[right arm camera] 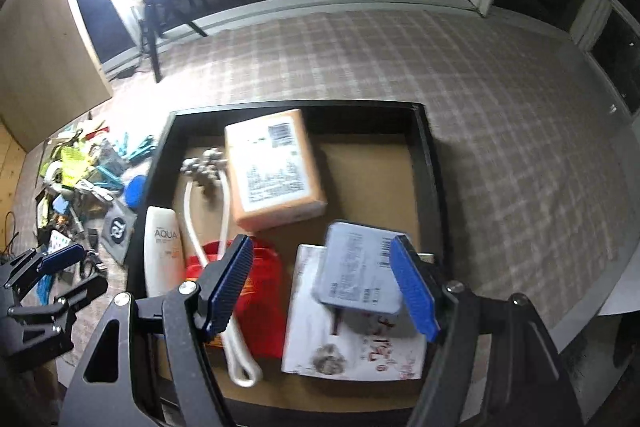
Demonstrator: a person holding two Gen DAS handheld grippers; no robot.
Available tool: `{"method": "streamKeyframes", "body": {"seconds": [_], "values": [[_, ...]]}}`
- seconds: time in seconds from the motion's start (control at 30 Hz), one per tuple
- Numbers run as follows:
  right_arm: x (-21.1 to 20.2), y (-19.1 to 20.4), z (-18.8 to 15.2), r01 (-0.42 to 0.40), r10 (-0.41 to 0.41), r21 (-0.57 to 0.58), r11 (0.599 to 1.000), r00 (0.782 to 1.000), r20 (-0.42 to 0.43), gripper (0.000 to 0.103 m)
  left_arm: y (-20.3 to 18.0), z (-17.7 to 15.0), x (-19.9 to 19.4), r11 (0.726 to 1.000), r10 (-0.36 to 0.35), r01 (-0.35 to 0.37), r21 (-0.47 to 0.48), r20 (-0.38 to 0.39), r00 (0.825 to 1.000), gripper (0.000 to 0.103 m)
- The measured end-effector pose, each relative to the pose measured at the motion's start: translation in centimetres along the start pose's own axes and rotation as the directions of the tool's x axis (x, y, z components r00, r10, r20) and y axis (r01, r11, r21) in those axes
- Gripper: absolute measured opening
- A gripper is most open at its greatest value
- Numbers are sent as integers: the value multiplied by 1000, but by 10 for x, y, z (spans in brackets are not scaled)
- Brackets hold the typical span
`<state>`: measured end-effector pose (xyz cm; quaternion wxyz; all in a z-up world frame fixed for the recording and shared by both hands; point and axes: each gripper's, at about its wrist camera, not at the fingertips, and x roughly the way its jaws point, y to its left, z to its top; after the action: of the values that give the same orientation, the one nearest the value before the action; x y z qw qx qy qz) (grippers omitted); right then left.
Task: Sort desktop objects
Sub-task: 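Open both grippers to drop the items into the tray and return to the pile, then grasp the yellow shuttlecock with the right gripper while the left grasps the dotted Vinda tissue pack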
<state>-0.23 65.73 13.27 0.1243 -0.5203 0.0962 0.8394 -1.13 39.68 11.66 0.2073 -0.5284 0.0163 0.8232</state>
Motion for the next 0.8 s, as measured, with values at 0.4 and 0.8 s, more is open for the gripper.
{"method": "streamKeyframes", "body": {"seconds": [0.4,0.8], "values": [[3,99,-4,-123,119,-101,987,992,-37,69,115,-46,-27,976,147,-149,-161,-25,989,58],[30,216,-11,-245,222,-207,947,967,-128,69,209,-83,-38,936,233,-243,-253,-68,970,71]]}}
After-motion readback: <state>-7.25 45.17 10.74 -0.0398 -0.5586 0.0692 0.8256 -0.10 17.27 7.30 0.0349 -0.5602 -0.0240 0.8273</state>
